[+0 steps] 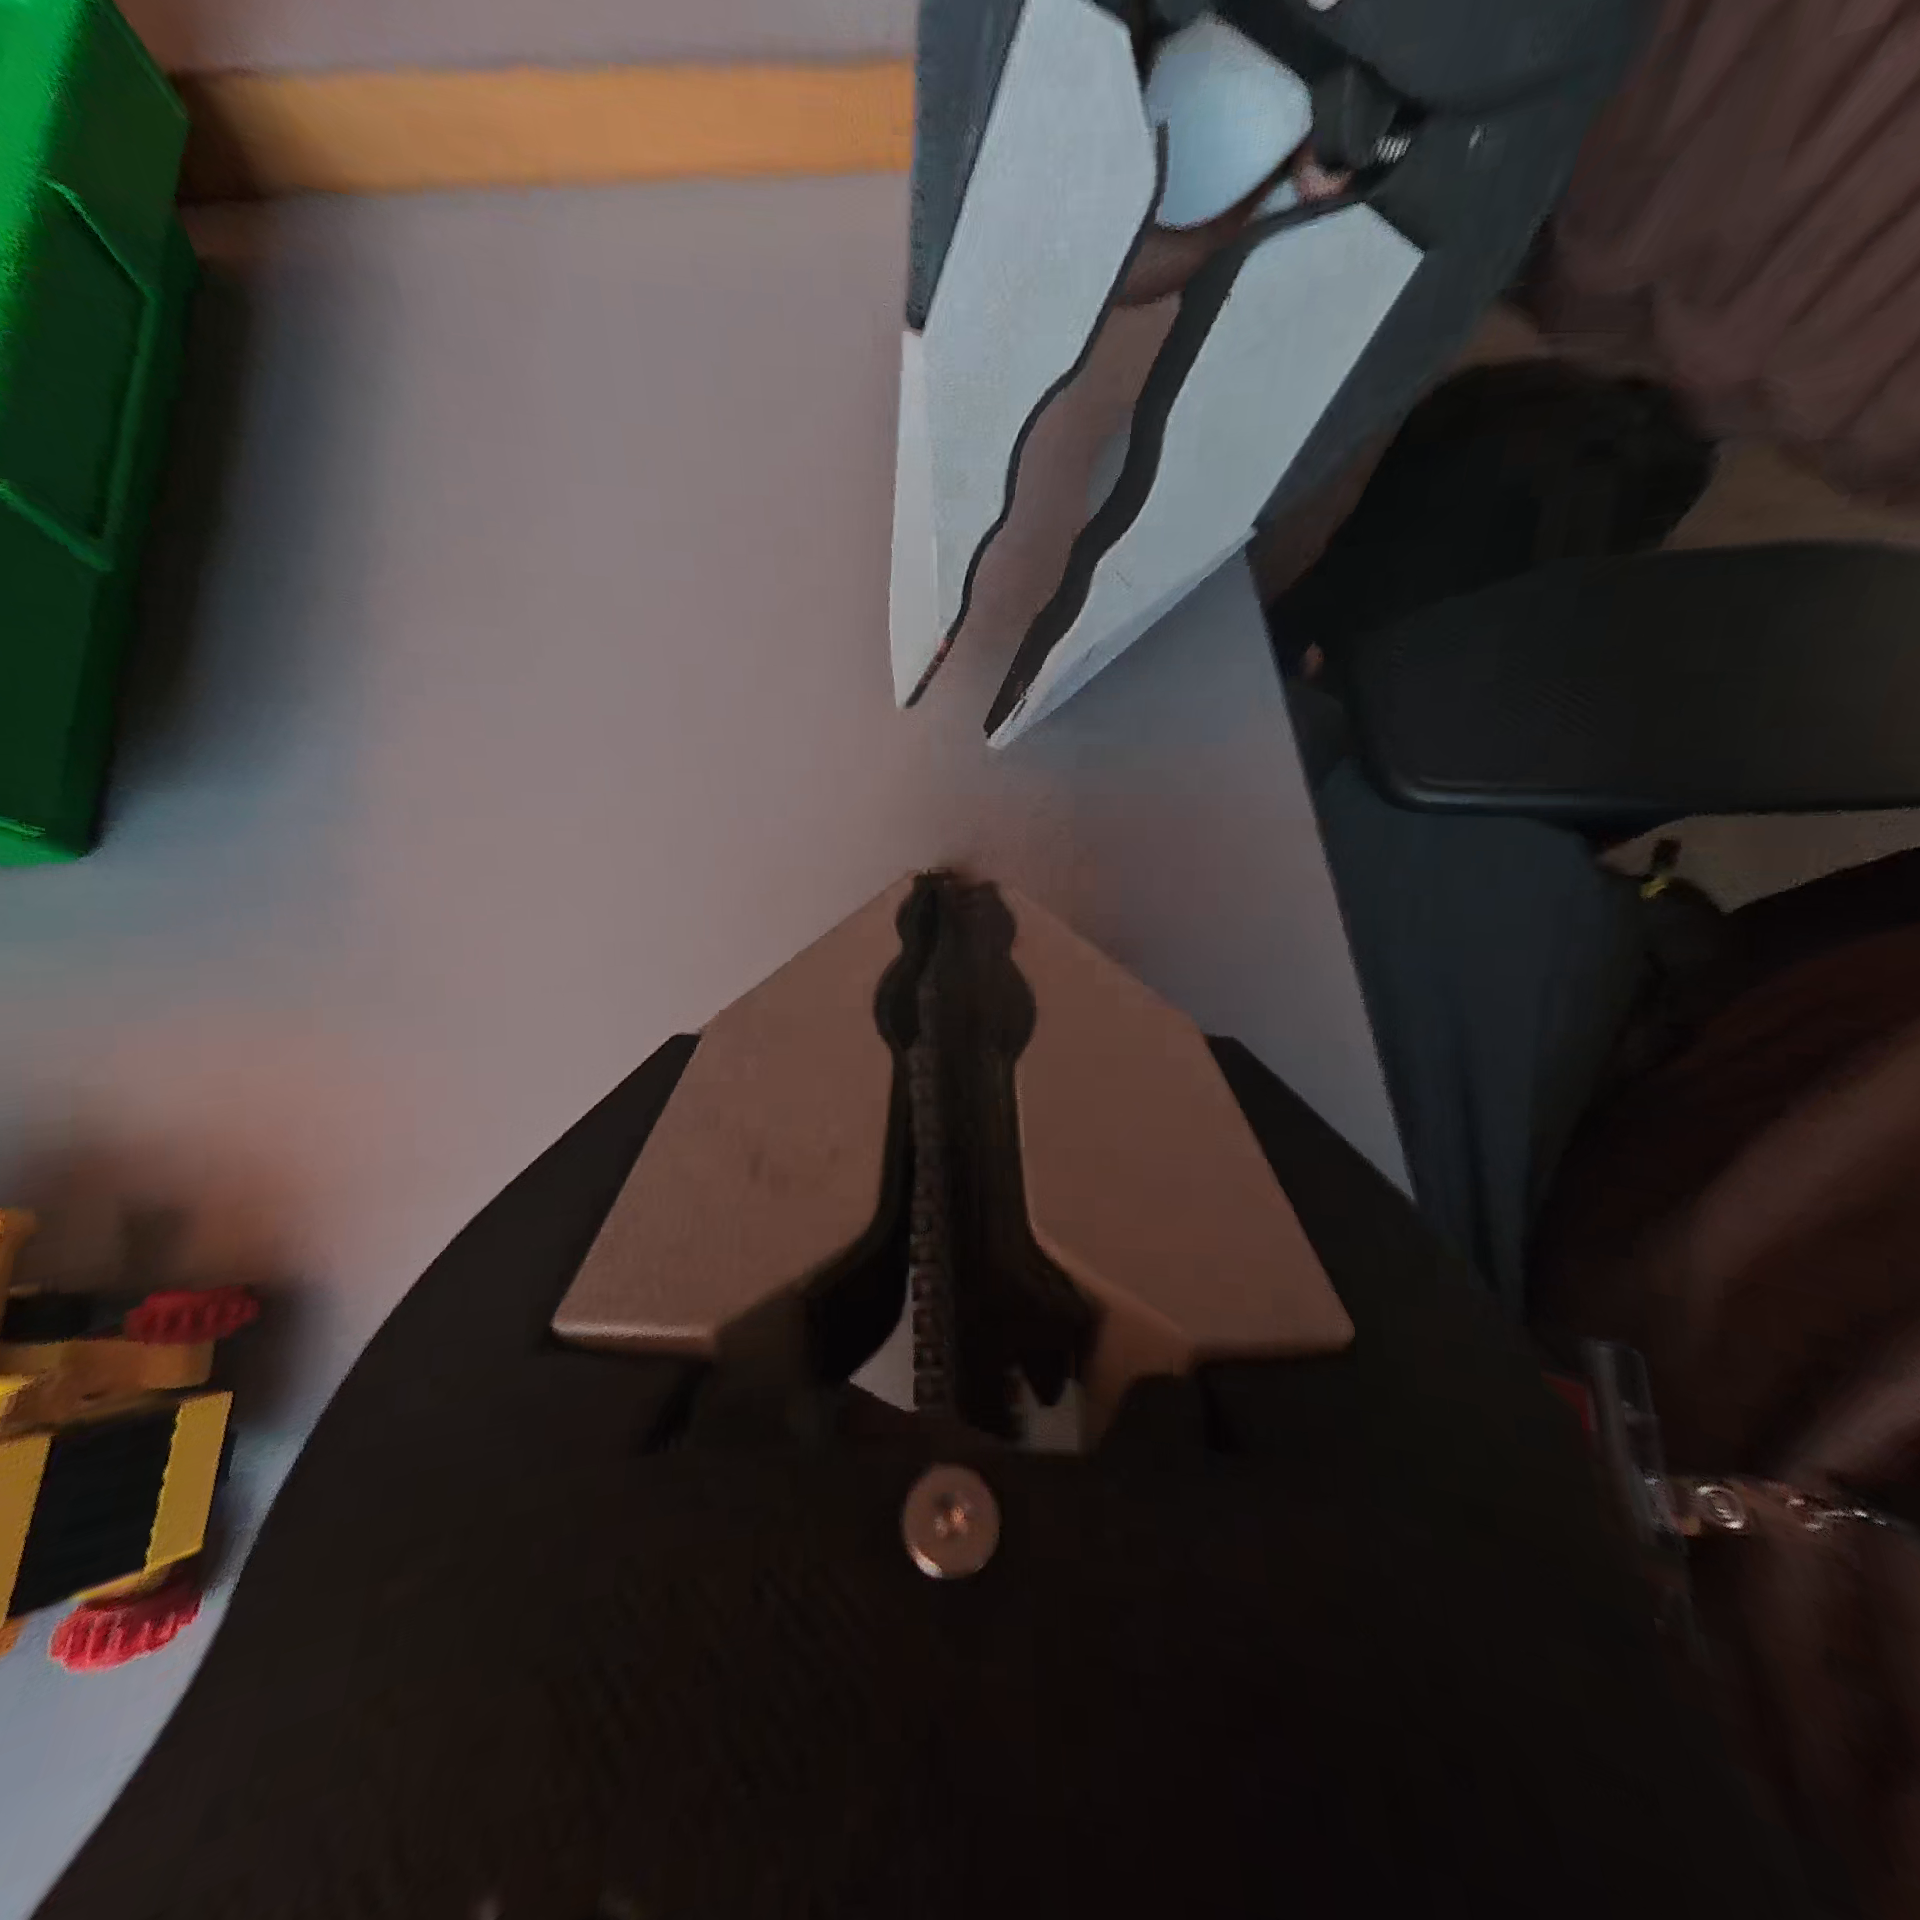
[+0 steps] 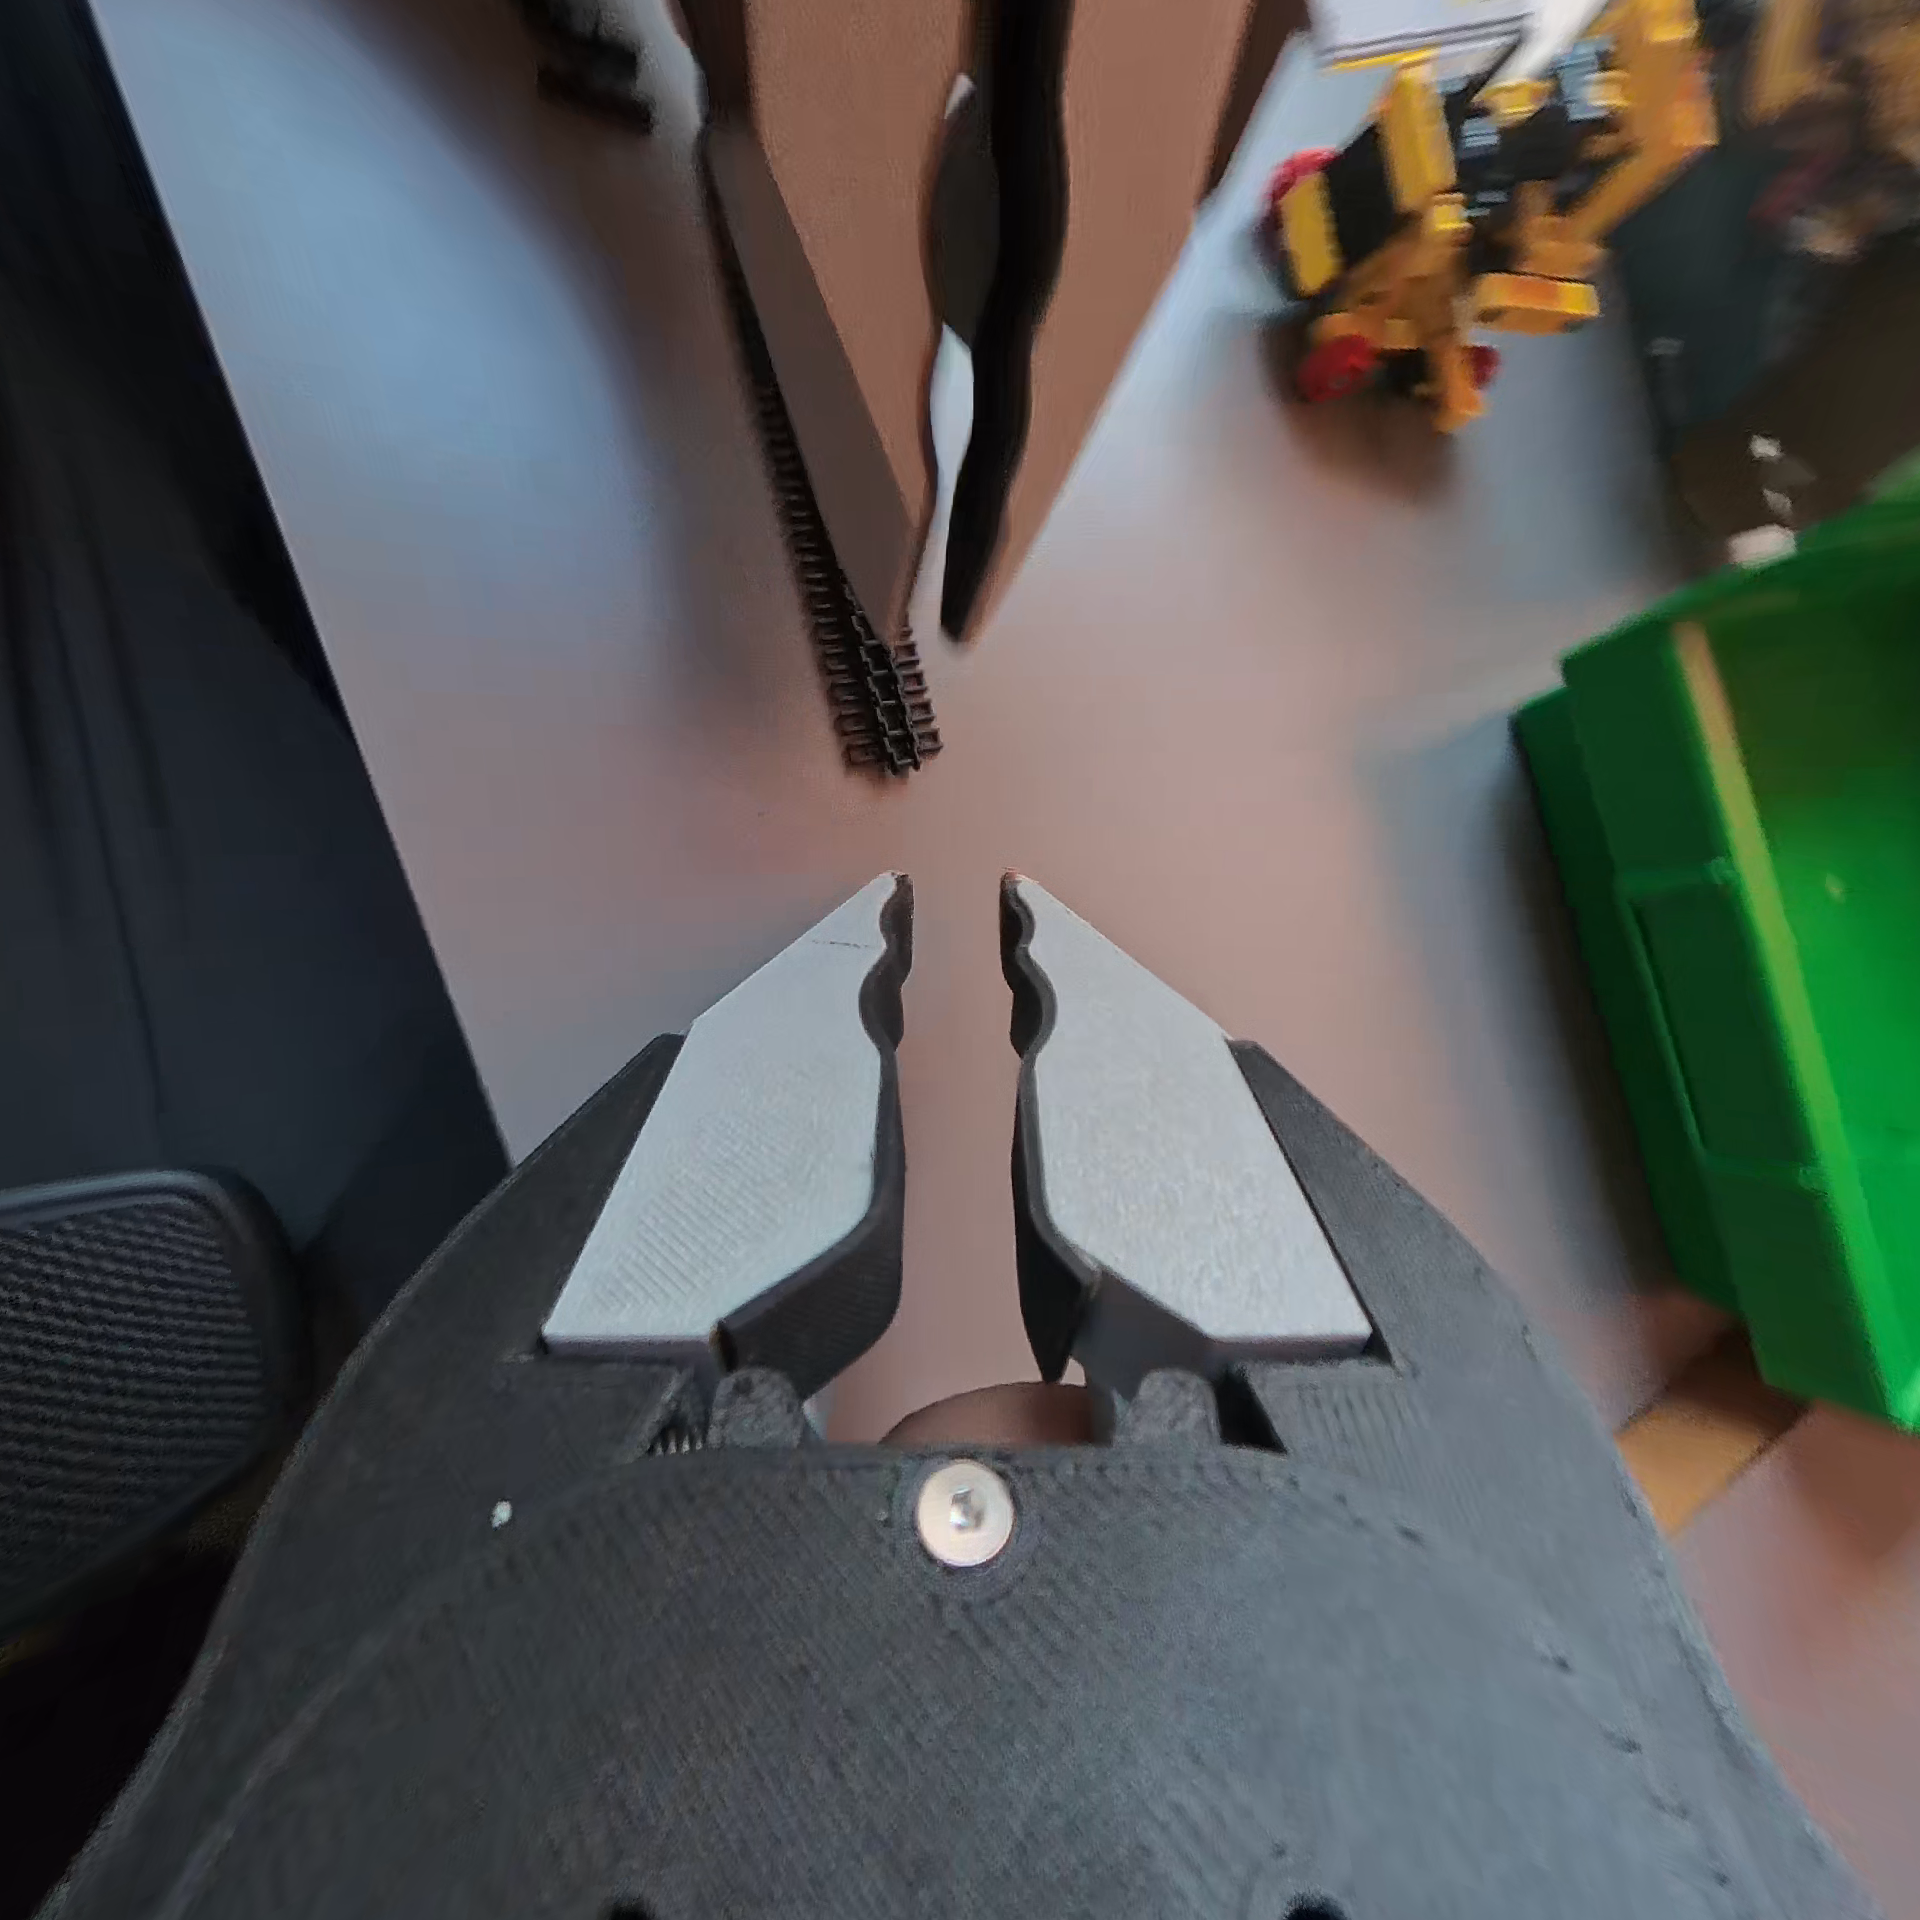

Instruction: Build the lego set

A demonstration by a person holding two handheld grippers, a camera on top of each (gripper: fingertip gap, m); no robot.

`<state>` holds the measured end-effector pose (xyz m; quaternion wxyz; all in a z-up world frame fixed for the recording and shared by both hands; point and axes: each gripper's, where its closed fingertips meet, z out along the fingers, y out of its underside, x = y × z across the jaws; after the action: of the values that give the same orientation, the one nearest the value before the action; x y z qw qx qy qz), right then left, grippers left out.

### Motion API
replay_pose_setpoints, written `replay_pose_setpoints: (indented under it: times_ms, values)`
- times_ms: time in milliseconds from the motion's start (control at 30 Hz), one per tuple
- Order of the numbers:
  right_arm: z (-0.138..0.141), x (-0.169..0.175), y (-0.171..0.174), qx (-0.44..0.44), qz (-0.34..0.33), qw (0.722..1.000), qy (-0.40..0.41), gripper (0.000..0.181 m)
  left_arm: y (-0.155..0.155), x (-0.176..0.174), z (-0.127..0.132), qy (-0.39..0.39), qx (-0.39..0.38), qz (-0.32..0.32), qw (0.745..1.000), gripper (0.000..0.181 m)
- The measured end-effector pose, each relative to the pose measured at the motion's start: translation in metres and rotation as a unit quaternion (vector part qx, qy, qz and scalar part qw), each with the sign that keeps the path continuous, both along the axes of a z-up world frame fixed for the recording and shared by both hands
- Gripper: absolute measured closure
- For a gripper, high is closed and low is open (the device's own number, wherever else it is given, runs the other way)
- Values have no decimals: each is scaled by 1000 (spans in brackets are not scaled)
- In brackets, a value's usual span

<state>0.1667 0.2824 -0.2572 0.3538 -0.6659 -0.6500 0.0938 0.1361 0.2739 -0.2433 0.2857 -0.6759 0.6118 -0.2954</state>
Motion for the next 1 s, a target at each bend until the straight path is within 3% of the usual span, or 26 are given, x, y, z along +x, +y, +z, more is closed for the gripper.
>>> replay_pose_setpoints:
  times_ms: [200,300,433,600,1000]
  values:
    - [3,21,-10,9,-60,997,45,167,15,-24,19,-13,19,49,999,171]
    - [11,28,-17,19,-82,994,71,167,7,-52,25,2,28,52,998,171]
    - [11,34,-28,25,-90,992,86,167,-15,-99,10,59,30,46,997,172]
    - [7,33,-41,20,-89,991,99,167,-39,-130,-10,92,11,43,995,170]
    - [13,37,-54,37,-92,990,104,168,-46,-142,-29,96,-7,51,994,174]
